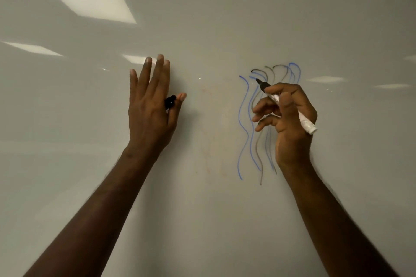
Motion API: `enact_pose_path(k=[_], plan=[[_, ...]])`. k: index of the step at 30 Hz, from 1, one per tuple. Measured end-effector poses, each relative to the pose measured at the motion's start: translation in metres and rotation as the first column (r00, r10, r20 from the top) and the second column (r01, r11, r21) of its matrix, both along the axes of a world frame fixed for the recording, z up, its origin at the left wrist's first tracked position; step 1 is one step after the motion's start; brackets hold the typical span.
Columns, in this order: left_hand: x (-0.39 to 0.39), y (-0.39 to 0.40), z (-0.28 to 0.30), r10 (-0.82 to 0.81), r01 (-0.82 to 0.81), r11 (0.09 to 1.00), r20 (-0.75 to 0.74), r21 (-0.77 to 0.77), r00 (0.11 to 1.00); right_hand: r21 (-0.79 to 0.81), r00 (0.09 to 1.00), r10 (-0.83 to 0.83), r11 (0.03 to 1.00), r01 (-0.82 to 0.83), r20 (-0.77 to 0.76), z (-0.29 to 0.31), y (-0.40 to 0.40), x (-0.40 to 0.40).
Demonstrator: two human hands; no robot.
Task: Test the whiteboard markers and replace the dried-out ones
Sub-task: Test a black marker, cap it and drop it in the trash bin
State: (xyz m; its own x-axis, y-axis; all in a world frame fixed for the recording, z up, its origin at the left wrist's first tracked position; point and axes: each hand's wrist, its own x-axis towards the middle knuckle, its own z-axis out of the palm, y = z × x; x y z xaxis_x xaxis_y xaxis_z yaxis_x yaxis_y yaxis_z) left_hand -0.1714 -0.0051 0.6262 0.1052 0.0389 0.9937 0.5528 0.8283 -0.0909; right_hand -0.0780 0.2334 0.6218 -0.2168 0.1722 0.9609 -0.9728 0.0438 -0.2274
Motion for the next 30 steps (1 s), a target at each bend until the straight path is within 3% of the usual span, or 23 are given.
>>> enact_pose_path(k=[3, 7, 12, 19, 22, 27, 30], plan=[[-0.012, -0.002, 0.003, 0.143, -0.142, 0.989, 0.027, -0.047, 0.989, -0.005, 0.994, -0.113, 0.994, 0.113, 0.006, 0.014, -0.003, -0.015], [-0.015, -0.002, 0.002, 0.225, -0.224, 0.973, 0.018, -0.059, 0.974, 0.022, 0.991, -0.113, 0.993, 0.112, 0.064, 0.022, -0.006, -0.031], [-0.017, -0.002, 0.0, 0.249, -0.247, 0.967, 0.018, -0.06, 0.968, 0.075, 0.98, -0.199, 0.977, 0.198, 0.01, 0.02, -0.019, -0.043], [-0.017, -0.002, 0.0, 0.238, -0.237, 0.97, 0.012, -0.055, 0.971, 0.019, 0.958, -0.286, 0.958, 0.287, -0.031, 0.011, -0.019, -0.052], [-0.018, -0.002, 0.0, 0.241, -0.24, 0.969, 0.013, -0.054, 0.97, -0.072, 0.945, -0.323, 0.945, 0.319, -0.043, -0.006, -0.013, -0.052], [-0.017, -0.001, -0.001, 0.233, -0.233, 0.971, 0.007, -0.055, 0.972, 0.076, 0.892, -0.441, 0.89, 0.449, -0.099, -0.067, -0.009, -0.049], [-0.017, -0.001, -0.001, 0.23, -0.23, 0.972, 0.002, -0.05, 0.973, 0.014, 0.897, -0.439, 0.898, 0.441, -0.052, -0.104, 0.004, -0.045]])
